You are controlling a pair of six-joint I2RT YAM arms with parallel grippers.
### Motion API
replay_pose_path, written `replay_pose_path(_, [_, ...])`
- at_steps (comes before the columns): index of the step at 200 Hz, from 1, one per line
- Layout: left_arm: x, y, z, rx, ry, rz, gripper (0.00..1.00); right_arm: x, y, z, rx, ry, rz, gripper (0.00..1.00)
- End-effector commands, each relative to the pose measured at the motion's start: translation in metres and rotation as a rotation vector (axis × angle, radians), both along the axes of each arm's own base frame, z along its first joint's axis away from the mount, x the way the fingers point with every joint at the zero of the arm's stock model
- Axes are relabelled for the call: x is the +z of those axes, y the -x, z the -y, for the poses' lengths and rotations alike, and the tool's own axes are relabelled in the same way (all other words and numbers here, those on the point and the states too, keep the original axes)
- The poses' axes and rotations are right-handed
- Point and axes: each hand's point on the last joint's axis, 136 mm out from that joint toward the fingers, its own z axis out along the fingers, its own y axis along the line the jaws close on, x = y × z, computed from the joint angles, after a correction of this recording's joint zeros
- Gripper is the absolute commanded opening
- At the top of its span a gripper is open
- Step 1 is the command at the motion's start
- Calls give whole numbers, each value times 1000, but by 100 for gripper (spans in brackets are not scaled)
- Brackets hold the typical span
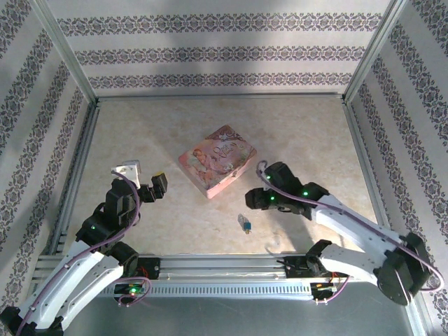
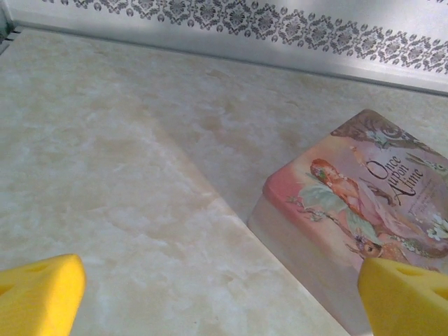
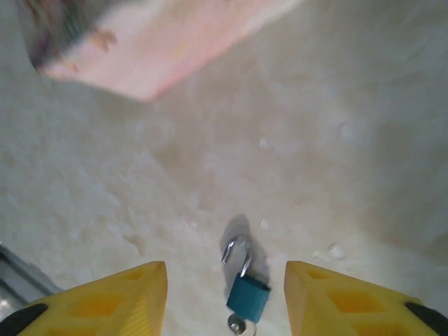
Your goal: Unlock the padlock with the key
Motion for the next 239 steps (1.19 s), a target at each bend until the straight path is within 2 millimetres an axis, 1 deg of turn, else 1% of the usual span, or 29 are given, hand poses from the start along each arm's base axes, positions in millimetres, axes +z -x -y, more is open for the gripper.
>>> replay_pose_path(1, [1, -1, -15, 57, -60, 14, 99, 16, -13, 39, -86, 83, 108, 52])
replay_pose_path(17, [3, -3, -23, 93, -105, 34, 99, 32, -26, 64, -159, 89, 207, 59])
replay_pose_path(23, [4, -5, -26, 109, -127, 43, 99, 36, -30, 71, -177, 95, 238, 62])
replay_pose_path(35, [5, -8, -32, 134, -176, 57, 99, 44, -40, 92, -239, 122, 314, 70])
replay_pose_path(46, [7, -12, -37, 159, -220, 72, 99, 47, -47, 108, -284, 147, 362, 75])
replay_pose_path(63, [8, -20, -41, 186, -277, 98, 99, 47, -60, 133, -353, 168, 432, 86])
replay_pose_path(79, [10, -26, -43, 204, -312, 119, 99, 47, -69, 146, -365, 178, 489, 98])
replay_pose_path(108, [7, -39, -49, 254, -365, 164, 99, 41, -89, 170, -428, 222, 603, 99])
replay_pose_path(127, [-2, -48, -56, 292, -391, 183, 99, 38, -102, 180, -465, 209, 684, 98])
replay_pose_path(131, [-6, -50, -59, 300, -394, 181, 99, 41, -106, 181, -471, 201, 706, 99])
replay_pose_path(135, [-9, -52, -60, 306, -394, 180, 99, 29, -105, 183, -474, 206, 693, 99])
replay_pose_path(154, [-34, -61, -71, 316, -382, 135, 99, 19, -115, 189, -487, 215, 725, 98])
replay_pose_path(171, [-55, -69, -78, 303, -353, 97, 99, 11, -123, 190, -473, 224, 761, 98])
replay_pose_path(186, [-66, -77, -75, 262, -340, 97, 99, 8, -130, 188, -451, 226, 802, 98])
replay_pose_path(193, [-68, -81, -75, 257, -336, 107, 99, 5, -133, 187, -437, 229, 806, 98])
replay_pose_path(207, [-72, -87, -73, 240, -334, 123, 99, 8, -142, 184, -412, 216, 832, 98])
replay_pose_path(210, [-76, -88, -73, 235, -338, 114, 99, 8, -143, 182, -399, 218, 839, 98])
replay_pose_path(228, [-83, -96, -69, 194, -342, 121, 99, 10, -153, 178, -369, 207, 871, 98])
replay_pose_path(239, [-85, -102, -64, 163, -345, 125, 99, 5, -158, 179, -379, 187, 860, 98])
